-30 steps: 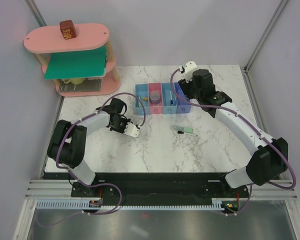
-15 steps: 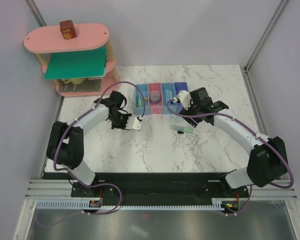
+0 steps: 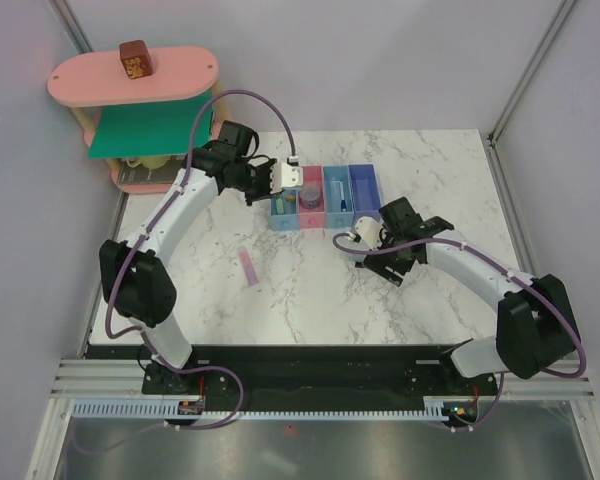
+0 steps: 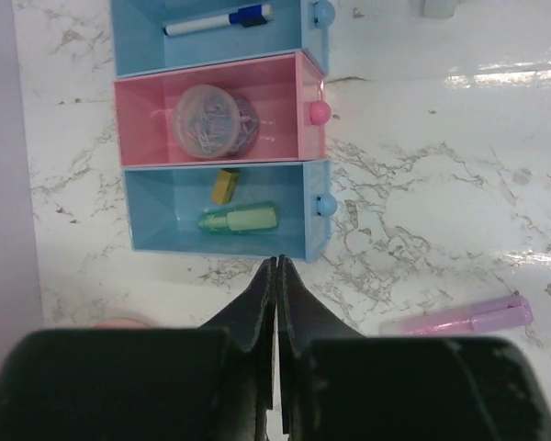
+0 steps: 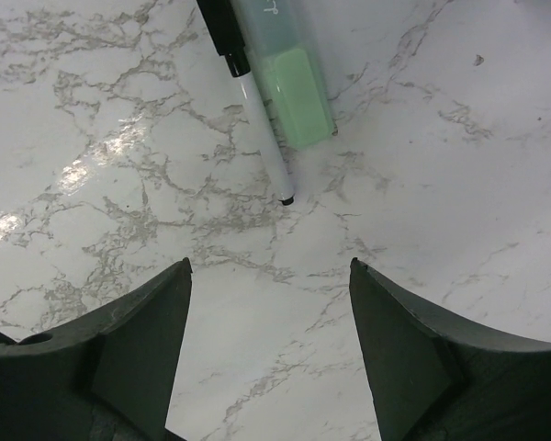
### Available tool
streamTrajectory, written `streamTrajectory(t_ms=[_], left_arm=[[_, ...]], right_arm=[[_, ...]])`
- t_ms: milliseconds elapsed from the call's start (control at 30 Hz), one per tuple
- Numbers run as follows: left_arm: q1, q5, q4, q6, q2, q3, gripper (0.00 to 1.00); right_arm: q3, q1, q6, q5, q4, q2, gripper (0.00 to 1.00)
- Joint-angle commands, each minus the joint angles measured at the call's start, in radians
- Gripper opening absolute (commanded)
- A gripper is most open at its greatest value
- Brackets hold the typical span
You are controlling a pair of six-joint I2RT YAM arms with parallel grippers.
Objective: Sort the stationery into containers
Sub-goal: Pick up the pen from the center of the board.
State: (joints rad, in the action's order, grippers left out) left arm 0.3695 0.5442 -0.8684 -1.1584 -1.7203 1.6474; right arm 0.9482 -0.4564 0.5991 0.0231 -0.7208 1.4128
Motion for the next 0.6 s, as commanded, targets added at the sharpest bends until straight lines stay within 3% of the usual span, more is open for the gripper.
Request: streamTrajectory(t_ms=[0, 33, 67, 167, 367, 567], left_arm=[[0.028, -0.038, -0.029, 0.028, -0.042, -0.027, 0.18], [0.029, -0.056, -0.027, 0.010, -0.039, -0.047, 0.25], [0.029, -0.091, -0.030, -0.047, -0.024, -0.099, 0.40], [0.031, -0.176, -0.026, -0.230, 0.048, -0.240, 0.56], [0.028, -0.276, 0.000, -0.550, 0.156, -0.484, 0.73], [0.026, -0.297, 0.006, -0.728, 0.177, -0.584, 0.84]], right_arm=[[-0.005, -0.014, 0.027, 0.024, 0.003, -0.031, 0.77], [-0.006, -0.016, 0.028, 0.021, 0.001, -0.035, 0.78], [-0.006, -0.019, 0.030, 0.015, 0.001, -0.038, 0.78], [-0.005, -0.024, 0.030, -0.017, 0.009, -0.048, 0.78], [0.001, -0.024, 0.042, -0.081, 0.034, -0.063, 0.79], [0.009, -0.024, 0.041, -0.094, 0.037, -0.078, 0.80]])
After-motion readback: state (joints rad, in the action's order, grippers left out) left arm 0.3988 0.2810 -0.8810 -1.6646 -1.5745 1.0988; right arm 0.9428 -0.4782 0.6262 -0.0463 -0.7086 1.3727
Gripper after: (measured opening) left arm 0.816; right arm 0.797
